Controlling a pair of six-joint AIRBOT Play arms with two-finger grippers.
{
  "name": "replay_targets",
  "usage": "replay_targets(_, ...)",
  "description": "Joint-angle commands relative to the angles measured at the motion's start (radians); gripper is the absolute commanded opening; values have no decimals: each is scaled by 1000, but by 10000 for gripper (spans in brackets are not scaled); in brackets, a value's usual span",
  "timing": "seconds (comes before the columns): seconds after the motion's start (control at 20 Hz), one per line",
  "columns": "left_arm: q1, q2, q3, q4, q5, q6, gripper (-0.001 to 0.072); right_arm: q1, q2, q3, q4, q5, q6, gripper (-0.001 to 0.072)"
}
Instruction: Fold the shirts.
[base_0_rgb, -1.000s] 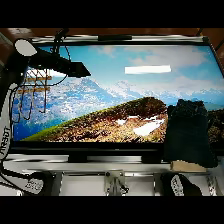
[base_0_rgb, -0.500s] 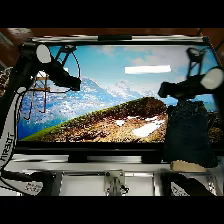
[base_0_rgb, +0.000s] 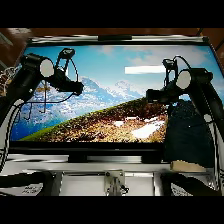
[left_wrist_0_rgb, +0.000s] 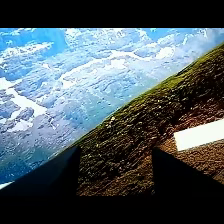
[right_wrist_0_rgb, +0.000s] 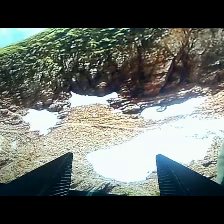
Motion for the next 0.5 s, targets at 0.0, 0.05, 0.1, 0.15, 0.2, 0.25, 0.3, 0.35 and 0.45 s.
replay_targets(0.0,-3,6,-11,4,46,-13,543,5,-5,1,-3,3,3,625)
replay_targets(0.05,-2,6,-11,4,49,-13,543,5,-5,1,-3,3,3,625)
replay_targets(0.1,1,6,-12,5,52,-12,543,5,-5,1,-3,3,3,626)
replay_targets(0.15,5,6,-11,5,60,-9,543,5,-5,1,-3,3,3,626)
replay_targets(0.2,10,6,-11,5,67,-9,543,5,-5,1,-3,3,3,626)
replay_targets(0.25,16,6,-11,5,73,-9,543,5,-5,1,-3,2,3,626)
replay_targets(0.3,23,6,-11,5,77,-9,543,5,-5,1,-3,1,3,626)
replay_targets(0.35,27,6,-11,5,82,-9,543,5,-5,1,-3,1,3,626)
replay_targets(0.45,35,6,-11,4,87,-9,543,5,-5,1,-3,1,3,626)
